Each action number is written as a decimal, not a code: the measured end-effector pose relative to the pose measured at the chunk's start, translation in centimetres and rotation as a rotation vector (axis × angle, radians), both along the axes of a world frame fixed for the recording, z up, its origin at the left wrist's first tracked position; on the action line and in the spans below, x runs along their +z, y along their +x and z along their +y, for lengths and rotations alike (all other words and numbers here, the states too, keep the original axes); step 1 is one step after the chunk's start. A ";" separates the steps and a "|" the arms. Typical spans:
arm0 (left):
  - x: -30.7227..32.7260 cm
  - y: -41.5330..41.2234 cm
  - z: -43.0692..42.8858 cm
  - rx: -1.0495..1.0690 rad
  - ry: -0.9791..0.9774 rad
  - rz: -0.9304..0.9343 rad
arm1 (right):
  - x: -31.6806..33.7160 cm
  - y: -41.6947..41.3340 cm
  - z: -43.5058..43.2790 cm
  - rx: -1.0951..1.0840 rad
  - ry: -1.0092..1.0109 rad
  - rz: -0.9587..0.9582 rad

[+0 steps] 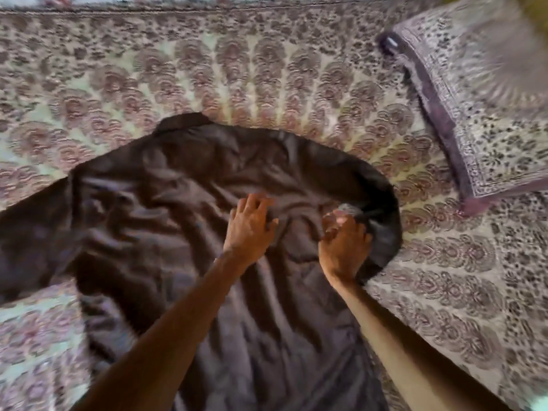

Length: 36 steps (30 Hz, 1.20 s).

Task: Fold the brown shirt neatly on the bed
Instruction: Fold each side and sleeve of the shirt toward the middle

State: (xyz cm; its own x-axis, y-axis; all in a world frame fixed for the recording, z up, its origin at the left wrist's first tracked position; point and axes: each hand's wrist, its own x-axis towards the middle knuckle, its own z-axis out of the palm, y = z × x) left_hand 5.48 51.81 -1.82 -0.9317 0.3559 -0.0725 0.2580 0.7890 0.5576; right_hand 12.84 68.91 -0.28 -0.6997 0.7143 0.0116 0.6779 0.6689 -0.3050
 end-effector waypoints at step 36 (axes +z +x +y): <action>0.8 -3.1 22.1 -0.163 -0.057 -0.212 | -2.0 1.8 18.3 -0.247 -0.171 -0.078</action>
State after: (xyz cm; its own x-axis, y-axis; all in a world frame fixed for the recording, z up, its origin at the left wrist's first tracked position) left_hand 2.38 73.87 -1.05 -0.8245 0.4896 -0.2838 0.2664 0.7782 0.5687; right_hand 14.59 87.23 -2.31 -0.4986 0.8498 -0.1709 0.8395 0.4243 -0.3394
